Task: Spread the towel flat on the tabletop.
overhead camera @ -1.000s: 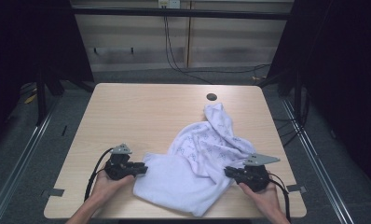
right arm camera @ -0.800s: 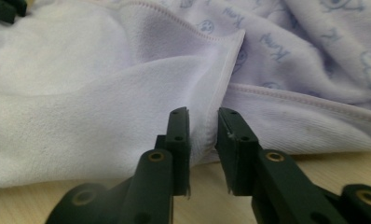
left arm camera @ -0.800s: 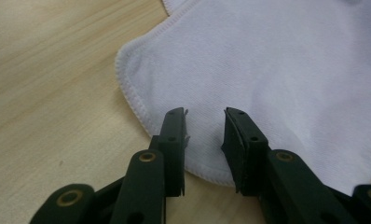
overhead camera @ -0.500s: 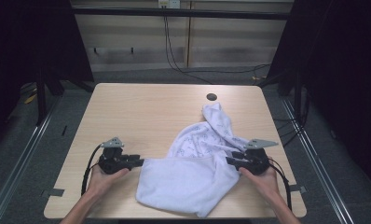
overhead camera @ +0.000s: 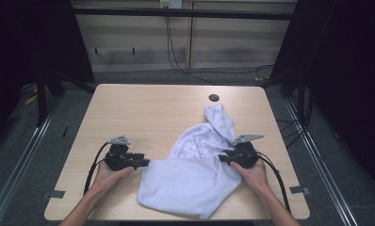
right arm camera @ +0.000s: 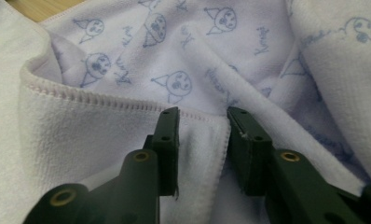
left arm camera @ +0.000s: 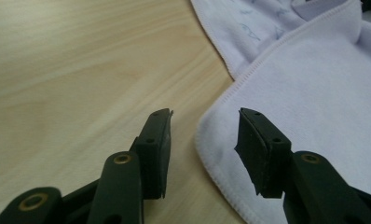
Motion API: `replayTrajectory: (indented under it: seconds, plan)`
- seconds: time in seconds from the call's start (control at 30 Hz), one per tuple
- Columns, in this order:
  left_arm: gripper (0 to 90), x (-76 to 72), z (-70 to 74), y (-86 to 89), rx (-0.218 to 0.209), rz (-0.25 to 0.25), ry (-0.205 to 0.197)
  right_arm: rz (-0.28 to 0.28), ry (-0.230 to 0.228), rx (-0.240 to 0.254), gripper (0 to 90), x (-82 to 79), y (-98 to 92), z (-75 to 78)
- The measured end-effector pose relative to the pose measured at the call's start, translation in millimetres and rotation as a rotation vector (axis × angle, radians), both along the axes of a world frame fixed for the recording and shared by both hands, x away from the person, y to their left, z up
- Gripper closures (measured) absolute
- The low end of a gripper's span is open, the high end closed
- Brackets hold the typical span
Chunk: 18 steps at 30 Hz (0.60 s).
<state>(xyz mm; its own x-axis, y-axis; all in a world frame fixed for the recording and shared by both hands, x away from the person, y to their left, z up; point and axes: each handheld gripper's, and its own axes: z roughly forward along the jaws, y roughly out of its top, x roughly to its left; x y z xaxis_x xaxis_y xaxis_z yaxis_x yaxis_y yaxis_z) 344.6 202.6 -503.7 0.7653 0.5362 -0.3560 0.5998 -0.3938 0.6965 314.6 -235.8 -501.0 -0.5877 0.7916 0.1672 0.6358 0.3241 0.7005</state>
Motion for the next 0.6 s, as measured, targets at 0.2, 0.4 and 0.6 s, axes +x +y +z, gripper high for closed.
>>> replayTrajectory:
  seconds: [0.2,0.4,0.6]
  plan:
    - [81.0,-8.0,-0.9,-13.6,0.056,-0.075,-0.022,0.029,0.001,0.013,85.1,-4.2,0.4,1.3]
    - [87.7,-18.0,19.6,-7.7,-0.047,-0.071,-0.074,0.036,-0.046,0.083,87.4,-14.3,-6.4,21.3]
    - [87.7,-16.3,63.4,-10.9,-0.087,-0.056,-0.186,-0.038,-0.193,0.157,87.9,-21.3,-40.8,81.6]
